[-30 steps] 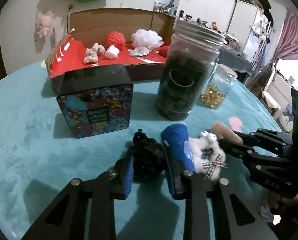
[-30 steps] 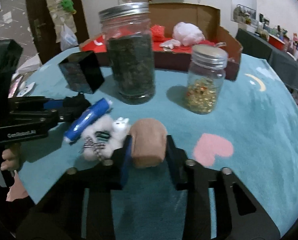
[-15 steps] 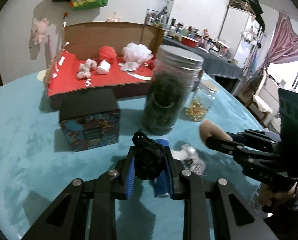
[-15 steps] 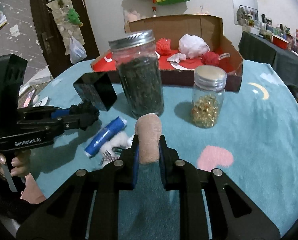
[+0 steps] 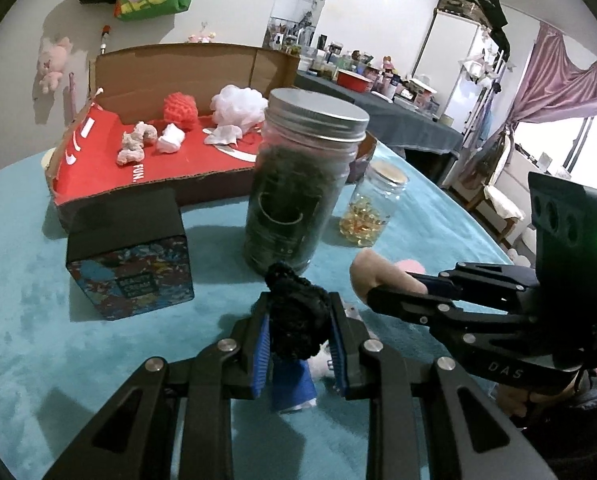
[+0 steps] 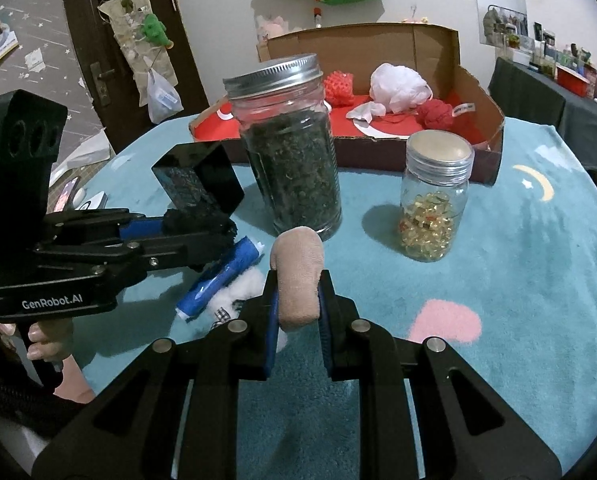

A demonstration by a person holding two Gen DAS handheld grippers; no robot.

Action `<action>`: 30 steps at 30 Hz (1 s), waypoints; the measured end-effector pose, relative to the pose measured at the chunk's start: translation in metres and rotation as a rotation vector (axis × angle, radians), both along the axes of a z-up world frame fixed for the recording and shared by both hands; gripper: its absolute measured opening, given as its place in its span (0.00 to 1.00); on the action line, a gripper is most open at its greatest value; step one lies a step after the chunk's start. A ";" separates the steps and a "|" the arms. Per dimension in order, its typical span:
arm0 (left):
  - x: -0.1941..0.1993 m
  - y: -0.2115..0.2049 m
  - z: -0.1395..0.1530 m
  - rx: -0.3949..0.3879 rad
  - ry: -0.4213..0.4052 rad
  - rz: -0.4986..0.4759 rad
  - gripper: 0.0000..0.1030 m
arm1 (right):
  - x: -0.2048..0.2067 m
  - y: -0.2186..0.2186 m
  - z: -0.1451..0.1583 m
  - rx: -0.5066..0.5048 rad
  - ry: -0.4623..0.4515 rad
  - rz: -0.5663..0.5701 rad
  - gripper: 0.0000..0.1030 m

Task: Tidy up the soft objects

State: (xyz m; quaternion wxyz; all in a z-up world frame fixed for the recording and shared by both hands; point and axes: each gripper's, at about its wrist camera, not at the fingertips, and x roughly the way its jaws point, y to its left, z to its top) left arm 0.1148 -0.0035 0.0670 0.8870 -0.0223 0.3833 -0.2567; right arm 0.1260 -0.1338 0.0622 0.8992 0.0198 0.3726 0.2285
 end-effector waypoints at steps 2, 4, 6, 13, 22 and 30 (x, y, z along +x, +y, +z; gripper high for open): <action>0.000 0.000 0.000 0.000 0.000 -0.001 0.26 | 0.000 0.000 0.000 0.000 0.000 0.000 0.16; 0.000 0.000 0.000 0.001 0.000 0.001 0.26 | 0.000 0.000 0.000 0.000 0.002 -0.001 0.16; 0.000 0.001 0.000 -0.002 0.000 0.006 0.26 | 0.001 0.000 0.000 -0.001 0.005 -0.004 0.16; -0.001 0.008 -0.001 -0.015 0.005 0.018 0.26 | 0.000 -0.001 -0.001 0.002 0.014 -0.005 0.16; 0.000 0.027 -0.004 -0.019 0.023 0.062 0.26 | 0.001 -0.009 -0.003 0.000 0.024 -0.025 0.16; 0.001 0.052 -0.010 -0.002 0.046 0.125 0.26 | 0.001 -0.024 -0.006 -0.006 0.038 -0.063 0.16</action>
